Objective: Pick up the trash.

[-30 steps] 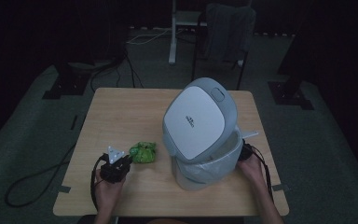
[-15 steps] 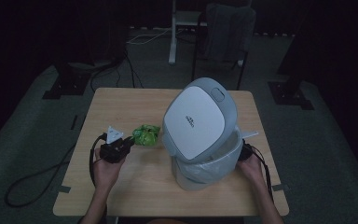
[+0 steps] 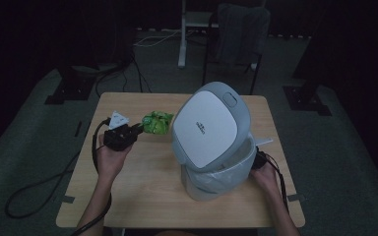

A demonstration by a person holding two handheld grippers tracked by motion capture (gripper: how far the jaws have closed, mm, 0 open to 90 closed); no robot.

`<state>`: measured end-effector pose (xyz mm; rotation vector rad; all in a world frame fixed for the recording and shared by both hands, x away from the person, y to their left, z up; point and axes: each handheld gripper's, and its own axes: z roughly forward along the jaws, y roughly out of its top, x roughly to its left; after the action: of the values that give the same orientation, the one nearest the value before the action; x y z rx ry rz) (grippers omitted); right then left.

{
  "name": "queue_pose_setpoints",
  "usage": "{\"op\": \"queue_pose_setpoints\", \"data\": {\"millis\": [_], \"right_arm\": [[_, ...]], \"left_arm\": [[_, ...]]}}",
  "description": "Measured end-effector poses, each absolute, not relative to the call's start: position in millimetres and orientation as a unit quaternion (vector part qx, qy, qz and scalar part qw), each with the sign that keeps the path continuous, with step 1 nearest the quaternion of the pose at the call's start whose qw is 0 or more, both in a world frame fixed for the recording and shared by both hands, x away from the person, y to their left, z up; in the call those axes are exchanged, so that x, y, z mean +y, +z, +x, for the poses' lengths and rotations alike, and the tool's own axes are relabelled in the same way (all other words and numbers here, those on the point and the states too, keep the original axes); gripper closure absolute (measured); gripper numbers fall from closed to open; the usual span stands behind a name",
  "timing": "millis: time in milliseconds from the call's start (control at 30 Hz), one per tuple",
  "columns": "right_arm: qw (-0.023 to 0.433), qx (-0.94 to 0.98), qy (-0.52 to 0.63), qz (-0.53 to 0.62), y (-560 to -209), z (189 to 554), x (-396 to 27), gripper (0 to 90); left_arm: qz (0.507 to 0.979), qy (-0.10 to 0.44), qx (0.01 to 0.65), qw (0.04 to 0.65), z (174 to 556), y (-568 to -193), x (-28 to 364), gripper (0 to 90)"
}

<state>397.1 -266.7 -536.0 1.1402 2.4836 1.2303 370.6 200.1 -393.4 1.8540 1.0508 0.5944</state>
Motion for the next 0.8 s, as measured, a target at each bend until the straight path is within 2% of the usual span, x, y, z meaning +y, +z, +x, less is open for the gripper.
{"op": "queue_pose_setpoints", "data": {"millis": [300, 800], "right_arm": [[0.071, 0.825, 0.410, 0.381, -536.0, 397.1, -266.7, 90.0], [0.069, 0.826, 0.411, 0.380, -536.1, 397.5, -267.1, 90.0]], "left_arm": [[0.752, 0.243, 0.400, 0.464, 384.2, -366.0, 192.4, 82.9], [0.761, 0.210, 0.346, 0.506, 401.6, -332.2, 178.9, 82.8]]}}
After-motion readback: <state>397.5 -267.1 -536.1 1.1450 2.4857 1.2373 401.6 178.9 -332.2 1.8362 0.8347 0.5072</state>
